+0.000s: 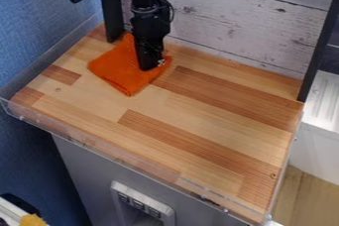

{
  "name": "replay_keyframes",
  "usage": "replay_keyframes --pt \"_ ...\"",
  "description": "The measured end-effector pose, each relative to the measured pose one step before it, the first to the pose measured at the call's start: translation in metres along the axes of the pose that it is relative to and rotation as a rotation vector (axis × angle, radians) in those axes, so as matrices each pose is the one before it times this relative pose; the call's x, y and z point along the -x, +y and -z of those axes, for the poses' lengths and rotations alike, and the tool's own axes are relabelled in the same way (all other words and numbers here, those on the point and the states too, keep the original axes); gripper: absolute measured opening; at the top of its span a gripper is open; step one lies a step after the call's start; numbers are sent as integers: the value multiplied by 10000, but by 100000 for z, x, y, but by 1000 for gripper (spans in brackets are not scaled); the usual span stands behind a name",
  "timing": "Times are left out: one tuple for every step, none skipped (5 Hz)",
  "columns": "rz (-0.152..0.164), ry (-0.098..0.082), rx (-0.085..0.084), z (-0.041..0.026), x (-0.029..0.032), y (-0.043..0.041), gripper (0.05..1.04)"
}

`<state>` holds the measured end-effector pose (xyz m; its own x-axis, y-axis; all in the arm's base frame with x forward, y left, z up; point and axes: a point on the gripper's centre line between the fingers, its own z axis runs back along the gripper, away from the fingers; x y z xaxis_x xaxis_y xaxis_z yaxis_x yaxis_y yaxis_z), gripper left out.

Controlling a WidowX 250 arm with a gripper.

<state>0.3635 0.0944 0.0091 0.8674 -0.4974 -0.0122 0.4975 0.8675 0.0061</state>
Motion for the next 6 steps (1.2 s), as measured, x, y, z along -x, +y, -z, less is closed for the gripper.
replay_keyframes --pt "-1265 55 28 -55 -112 -340 59" --pt "-1103 51 -2 -29 -323 -703 59" --pt "-988 -10 -20 80 -63 -464 59" --pt "-806 -106 -23 -11 -43 -7 59" --pt "-511 -6 78 -65 -53 -109 59" --pt "-363 6 41 32 28 -71 59"
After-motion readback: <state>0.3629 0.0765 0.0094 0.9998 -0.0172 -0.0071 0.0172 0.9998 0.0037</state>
